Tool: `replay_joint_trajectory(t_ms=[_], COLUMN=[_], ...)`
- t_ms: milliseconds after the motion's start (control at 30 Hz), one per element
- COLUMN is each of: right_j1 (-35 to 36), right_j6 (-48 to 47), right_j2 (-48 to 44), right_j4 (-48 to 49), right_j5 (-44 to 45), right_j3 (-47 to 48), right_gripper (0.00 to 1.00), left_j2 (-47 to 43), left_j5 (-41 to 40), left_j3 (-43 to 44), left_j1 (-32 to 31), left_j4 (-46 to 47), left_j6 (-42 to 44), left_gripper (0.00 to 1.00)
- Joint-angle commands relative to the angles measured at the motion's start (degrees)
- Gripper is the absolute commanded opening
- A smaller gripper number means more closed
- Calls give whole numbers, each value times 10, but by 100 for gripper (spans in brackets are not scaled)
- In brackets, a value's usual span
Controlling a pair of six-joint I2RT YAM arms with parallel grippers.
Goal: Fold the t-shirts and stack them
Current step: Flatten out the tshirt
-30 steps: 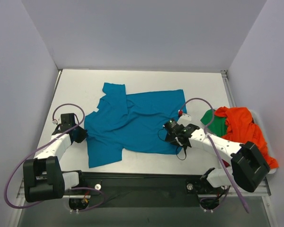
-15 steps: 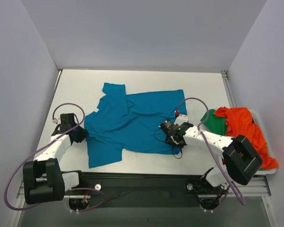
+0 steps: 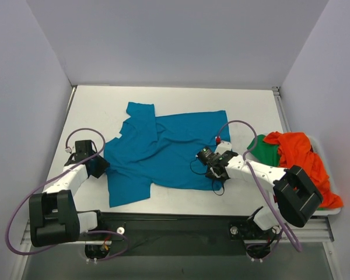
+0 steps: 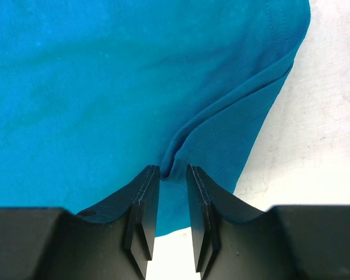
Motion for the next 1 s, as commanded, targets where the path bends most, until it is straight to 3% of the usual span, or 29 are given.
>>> replay_joint_trajectory(t_ms=[0,300,367,400,500,633,767,967], right_j1=[2,1,-1,-5,-23,-63,-112,-161], right_j6=[7,3,0,-1,-11,-33,-62,-102], right_j2=[-3,6,5,2,-22,-98,-237,-363], right_j4=[-23,-20,-20,-20,-20,-26,-45,-104], right_j5=[30,26,26,24,13,-16,-54,-82], right_j3=[2,-1,-2,-3,-11,-27,-31,40], right_gripper=[26,22,15,8,0,0,0,0], left_j2=[16,35,36,35,21,-25,-82,-162], left_j5=[2,15,15,15,27,28,19,20], left_j3=[-5,-25,-22,-19,-4,25,74,178], left_j1=[4,3,2,2,2,3,7,11], left_j4=[34,65,65,64,50,18,-38,-103], left_j6=[-2,-5,-6,-5,-1,20,39,58], left_gripper=[45,33,25,12,0,0,0,0])
